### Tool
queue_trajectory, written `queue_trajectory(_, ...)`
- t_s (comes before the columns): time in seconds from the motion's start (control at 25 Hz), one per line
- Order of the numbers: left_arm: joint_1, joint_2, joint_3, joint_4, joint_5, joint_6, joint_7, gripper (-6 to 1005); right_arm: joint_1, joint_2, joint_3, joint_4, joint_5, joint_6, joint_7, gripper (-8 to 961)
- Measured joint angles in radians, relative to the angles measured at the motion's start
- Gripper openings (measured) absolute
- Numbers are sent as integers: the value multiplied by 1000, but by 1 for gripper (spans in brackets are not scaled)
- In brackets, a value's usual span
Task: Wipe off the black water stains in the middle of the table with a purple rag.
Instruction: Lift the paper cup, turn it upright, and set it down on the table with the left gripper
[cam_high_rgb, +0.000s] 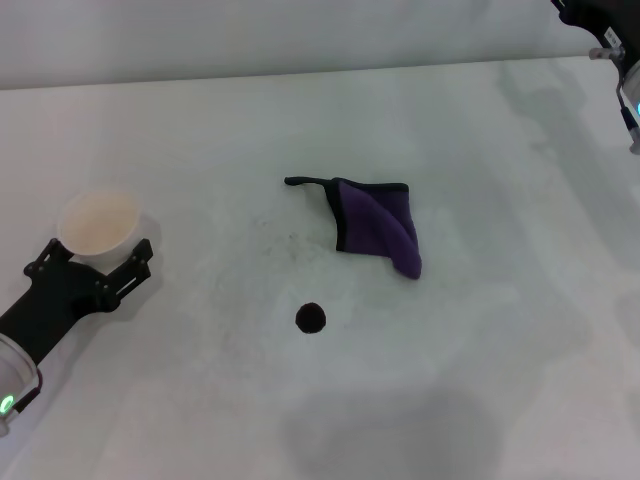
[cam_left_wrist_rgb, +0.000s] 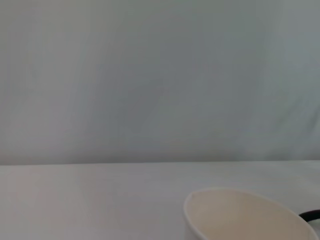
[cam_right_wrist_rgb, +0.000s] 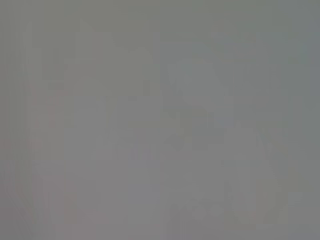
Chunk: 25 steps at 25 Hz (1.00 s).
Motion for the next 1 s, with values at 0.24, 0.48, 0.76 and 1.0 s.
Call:
queue_trajectory(0.24, 4, 5, 1, 2, 1, 0, 84, 884, 1, 0, 0, 8, 0, 0, 0, 818)
queue_trajectory(0.48, 0, 11, 2, 12, 26, 0, 115, 884, 8, -1, 0, 11, 0, 0, -3, 818)
queue_trajectory(0.76, -7, 11, 2, 37, 43, -1, 119, 884, 9, -1, 0, 11, 0, 0, -4, 818)
queue_trajectory(1.0, 5, 11, 2, 39, 53, -29, 117, 884, 5, 2, 0, 10, 0, -2, -4, 818)
